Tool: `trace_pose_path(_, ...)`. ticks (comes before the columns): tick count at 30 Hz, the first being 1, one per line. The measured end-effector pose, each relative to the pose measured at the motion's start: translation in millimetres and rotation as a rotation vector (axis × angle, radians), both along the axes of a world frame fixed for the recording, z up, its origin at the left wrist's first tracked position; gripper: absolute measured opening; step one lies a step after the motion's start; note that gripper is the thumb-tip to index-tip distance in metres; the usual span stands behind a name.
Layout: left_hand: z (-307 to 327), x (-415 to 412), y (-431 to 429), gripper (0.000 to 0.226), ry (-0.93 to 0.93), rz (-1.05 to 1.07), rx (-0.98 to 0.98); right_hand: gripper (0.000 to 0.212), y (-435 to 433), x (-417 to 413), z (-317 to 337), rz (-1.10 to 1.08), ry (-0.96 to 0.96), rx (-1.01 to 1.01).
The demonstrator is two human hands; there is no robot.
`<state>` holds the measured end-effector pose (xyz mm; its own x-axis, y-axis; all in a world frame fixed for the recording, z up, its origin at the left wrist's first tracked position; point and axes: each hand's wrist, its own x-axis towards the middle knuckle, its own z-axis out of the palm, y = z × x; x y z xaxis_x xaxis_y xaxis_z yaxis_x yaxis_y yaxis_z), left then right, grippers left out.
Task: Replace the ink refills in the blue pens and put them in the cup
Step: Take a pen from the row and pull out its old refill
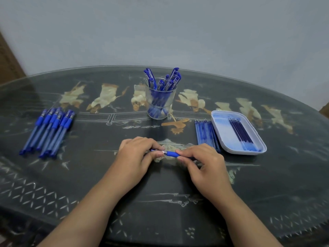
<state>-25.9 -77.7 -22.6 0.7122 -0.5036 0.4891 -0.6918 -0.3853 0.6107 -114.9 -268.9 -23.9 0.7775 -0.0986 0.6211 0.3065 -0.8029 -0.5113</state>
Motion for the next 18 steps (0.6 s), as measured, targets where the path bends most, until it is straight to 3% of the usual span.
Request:
trace_pose_path(8,2,-5,0,0.025,-0.065,0.065,0.079,0.009,1,-2,1,0.005,-0.015,-0.030)
trace_pose_path(10,4,-2,4,0.021,-0.036,0.113,0.010,0.007,-3,-2,-1,-0.021,-0.046,-0.005)
trace_pose_path(12,4,5,9,0.034,0.041,0.204,-0.136,0.004,-9,-2,-2,-0.058,-0.089,0.091)
trace_pose_path(15,5,3,8,0.016,0.016,0.160,-0.070,0.007,-5,-1,-2,-0.054,-0.092,0.068)
trace_pose_path(18,2,3,6,0.013,0.042,0.164,-0.045,0.006,-4,0,-1,-0.052,-0.075,0.052)
